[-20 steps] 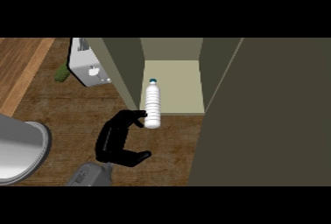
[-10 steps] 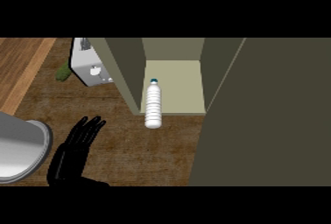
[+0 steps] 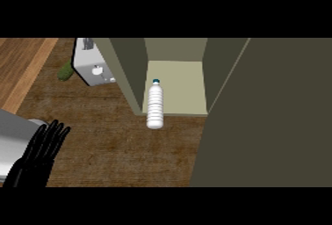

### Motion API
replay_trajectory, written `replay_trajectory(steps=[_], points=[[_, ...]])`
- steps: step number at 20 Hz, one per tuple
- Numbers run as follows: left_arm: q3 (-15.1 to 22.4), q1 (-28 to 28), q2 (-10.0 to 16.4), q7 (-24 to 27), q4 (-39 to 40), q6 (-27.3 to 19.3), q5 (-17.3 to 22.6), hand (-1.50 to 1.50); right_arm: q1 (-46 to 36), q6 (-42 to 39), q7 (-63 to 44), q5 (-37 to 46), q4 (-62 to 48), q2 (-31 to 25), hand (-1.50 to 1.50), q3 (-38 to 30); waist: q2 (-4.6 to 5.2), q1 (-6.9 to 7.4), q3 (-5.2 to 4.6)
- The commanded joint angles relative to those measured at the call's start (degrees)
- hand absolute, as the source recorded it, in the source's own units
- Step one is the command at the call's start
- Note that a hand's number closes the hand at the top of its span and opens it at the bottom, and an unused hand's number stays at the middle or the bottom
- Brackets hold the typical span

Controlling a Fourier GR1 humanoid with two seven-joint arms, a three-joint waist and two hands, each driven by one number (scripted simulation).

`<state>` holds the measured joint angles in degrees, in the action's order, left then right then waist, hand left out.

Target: Pick up the bottled water, place it into the cabinet and close the cabinet

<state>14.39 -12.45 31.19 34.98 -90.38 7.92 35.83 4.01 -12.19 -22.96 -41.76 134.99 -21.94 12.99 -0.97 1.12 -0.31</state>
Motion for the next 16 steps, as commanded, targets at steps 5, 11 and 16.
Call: replay_trajectory(steps=[5,11,16], points=[[-3.60,-6.11,5.71,-1.03,-7.59,2.96,2.91,-1.50,-11.24,10.42,-4.70,16.04,6.05,2.78,1.50,15.33,-0.42,0.55,-0.06],[-5.23,-6.35,6.54,-2.86,-8.33,3.13,4.78,-1.50,-26.47,22.58,-10.40,22.83,-0.19,11.14,1.50,26.26,-0.34,-0.24,-0.19],[-6.96,-8.73,8.60,-6.08,-15.50,2.04,6.98,-1.50,-37.64,33.56,-12.00,32.95,-13.29,21.55,1.50,35.12,0.01,0.70,0.07]])
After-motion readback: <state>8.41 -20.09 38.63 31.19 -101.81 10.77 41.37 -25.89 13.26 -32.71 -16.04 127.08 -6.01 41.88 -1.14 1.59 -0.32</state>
